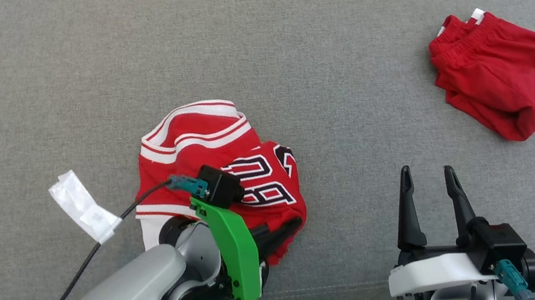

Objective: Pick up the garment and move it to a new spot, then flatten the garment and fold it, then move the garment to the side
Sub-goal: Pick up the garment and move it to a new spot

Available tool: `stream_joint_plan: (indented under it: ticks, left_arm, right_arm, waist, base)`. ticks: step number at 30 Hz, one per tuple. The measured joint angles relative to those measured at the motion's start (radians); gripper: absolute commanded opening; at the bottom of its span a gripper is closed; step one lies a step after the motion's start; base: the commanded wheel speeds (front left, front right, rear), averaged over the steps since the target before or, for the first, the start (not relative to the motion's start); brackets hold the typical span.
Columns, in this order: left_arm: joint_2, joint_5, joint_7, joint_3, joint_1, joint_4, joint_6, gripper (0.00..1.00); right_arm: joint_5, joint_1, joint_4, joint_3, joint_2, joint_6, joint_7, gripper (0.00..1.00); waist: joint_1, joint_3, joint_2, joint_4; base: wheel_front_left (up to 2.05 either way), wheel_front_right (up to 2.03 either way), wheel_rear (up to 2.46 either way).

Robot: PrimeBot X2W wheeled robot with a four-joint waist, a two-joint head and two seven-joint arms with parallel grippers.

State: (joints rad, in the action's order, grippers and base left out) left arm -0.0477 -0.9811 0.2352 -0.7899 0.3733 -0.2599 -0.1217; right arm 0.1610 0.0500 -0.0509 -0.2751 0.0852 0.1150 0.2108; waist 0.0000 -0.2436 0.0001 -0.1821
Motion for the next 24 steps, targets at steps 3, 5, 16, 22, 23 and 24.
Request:
stream_joint_plan:
  ticks: [3, 5, 16, 22, 23, 24]
  left_arm:
    - [0.0, 0.003, -0.042, 0.018, 0.046, -0.007, 0.009, 0.0]
    - [0.0, 0.007, -0.064, 0.03, 0.083, -0.008, 0.019, 0.0]
    - [0.0, -0.005, -0.123, 0.003, 0.19, -0.053, 0.051, 0.0]
    - [0.001, -0.058, -0.078, -0.105, 0.18, -0.082, 0.041, 0.0]
    - [0.0, -0.055, -0.064, -0.125, 0.173, -0.093, 0.041, 0.0]
    - [0.0, -0.053, -0.049, -0.144, 0.164, -0.101, 0.036, 0.0]
  right_arm:
    - [0.0, 0.002, -0.004, -0.014, -0.006, 0.0, 0.001, 1.0]
    - [0.0, 0.004, -0.005, -0.029, -0.009, -0.004, 0.001, 1.0]
    - [0.008, 0.014, -0.023, -0.05, -0.02, -0.009, 0.01, 1.0]
    - [0.016, 0.014, -0.032, -0.031, -0.021, -0.009, 0.018, 1.0]
    - [0.016, 0.014, -0.033, -0.025, -0.022, -0.008, 0.019, 1.0]
    - [0.016, 0.013, -0.035, -0.016, -0.022, -0.007, 0.019, 1.0]
  waist:
    - [0.0, -0.001, 0.0, -0.005]
    - [0.0, -0.002, 0.0, -0.013]
    - [0.0, -0.021, 0.0, -0.076]
    - [0.0, -0.036, 0.0, -0.096]
    - [0.0, -0.036, 0.0, -0.095]
    - [0.0, -0.036, 0.0, -0.093]
  base:
    - [0.0, 0.0, 0.0]
    - [0.0, 0.0, 0.0]
    - [0.0, 0.0, 0.0]
    - [0.0, 0.0, 0.0]
    - [0.0, 0.0, 0.0]
    - [0.0, 0.0, 0.0]
